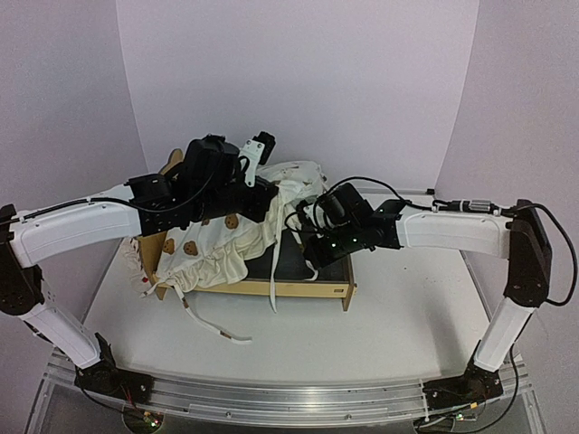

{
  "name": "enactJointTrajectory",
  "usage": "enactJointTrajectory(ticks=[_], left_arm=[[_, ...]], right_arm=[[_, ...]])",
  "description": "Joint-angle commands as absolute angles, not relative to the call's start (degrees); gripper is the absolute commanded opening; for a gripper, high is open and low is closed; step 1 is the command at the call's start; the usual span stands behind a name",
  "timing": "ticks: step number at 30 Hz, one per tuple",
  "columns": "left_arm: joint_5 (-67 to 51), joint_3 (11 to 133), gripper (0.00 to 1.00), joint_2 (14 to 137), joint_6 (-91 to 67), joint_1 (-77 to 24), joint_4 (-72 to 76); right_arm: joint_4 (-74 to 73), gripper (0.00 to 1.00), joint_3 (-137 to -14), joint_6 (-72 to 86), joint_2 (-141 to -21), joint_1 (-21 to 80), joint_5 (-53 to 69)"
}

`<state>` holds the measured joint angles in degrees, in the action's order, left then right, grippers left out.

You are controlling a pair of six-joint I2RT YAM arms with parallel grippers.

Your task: Set up the pet bed

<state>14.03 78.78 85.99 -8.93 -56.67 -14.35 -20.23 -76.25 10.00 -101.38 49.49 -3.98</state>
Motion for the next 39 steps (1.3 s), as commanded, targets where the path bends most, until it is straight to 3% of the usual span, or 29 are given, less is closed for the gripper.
enactJointTrajectory(ticks=[1,18,27,39], left_arm=[[13.65,82.25,0.00,86.45,-8.35,-56.43,-11.34],[17.45,85.87,0.00,85.30,-7.39,-55.90,-13.63],[19.91,85.87,0.00,82.46,-7.06,-55.81,-14.89],[20.32,83.53,0.00,80.97,-7.30,-55.72,-14.85]], right_arm=[[-20.74,0.00,-75.59,10.55,-101.01,49.06,-5.76],[-21.45,0.00,-89.33,16.25,-97.54,49.03,14.30],[-21.16,0.00,-95.98,17.35,-104.62,49.03,14.45],[-19.84,0.00,-95.08,18.60,-110.65,49.02,11.52]])
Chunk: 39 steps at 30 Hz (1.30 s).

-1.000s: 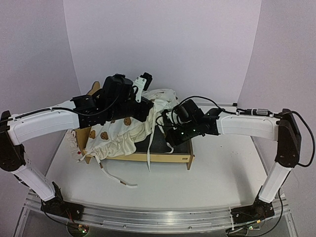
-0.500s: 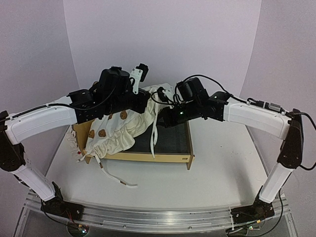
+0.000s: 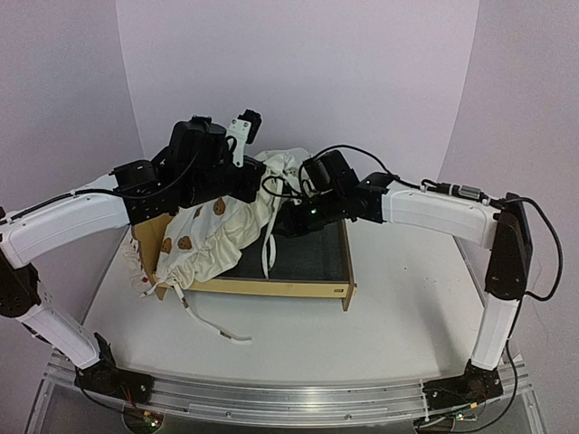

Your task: Set up the pet bed

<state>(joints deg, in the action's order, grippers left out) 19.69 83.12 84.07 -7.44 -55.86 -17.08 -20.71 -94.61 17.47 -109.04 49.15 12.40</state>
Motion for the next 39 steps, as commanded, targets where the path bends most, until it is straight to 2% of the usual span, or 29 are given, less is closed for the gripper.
enactJointTrajectory(ticks=[1,14,24,32,39], left_arm=[[20.29,83.45,0.00,80.95,-7.29,-55.72,-14.85],[19.18,84.53,0.00,82.52,-7.03,-55.64,-14.59],[17.81,85.05,0.00,83.69,-7.56,-55.65,-14.90],[16.34,85.10,0.00,85.36,-8.26,-55.68,-14.44],[15.72,85.22,0.00,85.99,-8.50,-55.69,-14.75]], right_arm=[[-19.80,0.00,-94.65,18.99,-110.71,49.08,11.62],[-19.32,0.00,-81.91,19.02,-105.26,48.73,9.59],[-19.93,0.00,-73.02,16.30,-100.59,44.77,9.76],[-21.98,0.00,-71.24,12.55,-101.66,43.15,12.07],[-31.61,0.00,-71.43,6.87,-99.27,42.60,16.48]])
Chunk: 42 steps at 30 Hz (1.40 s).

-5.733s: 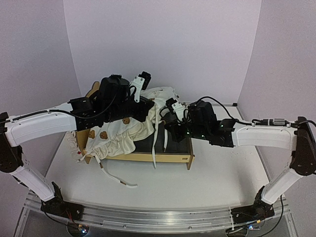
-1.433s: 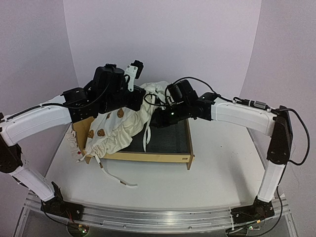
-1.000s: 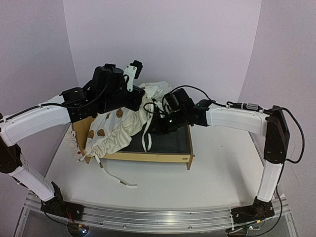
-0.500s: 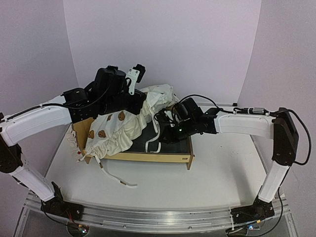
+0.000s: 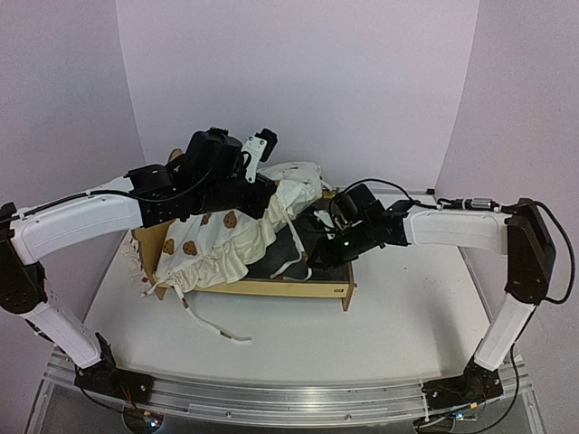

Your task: Set up the pet bed

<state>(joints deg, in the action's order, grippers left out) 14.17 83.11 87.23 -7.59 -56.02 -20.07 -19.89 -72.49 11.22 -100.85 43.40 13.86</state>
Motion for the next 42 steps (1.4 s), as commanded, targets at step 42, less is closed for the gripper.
enactJointTrajectory(ticks=[42], left_arm=[[16.61,83.99,0.00,84.56,-8.07,-55.65,-13.71]], right_arm=[[-39.24,0.00,-82.39,5.10,-94.66,45.26,9.98]])
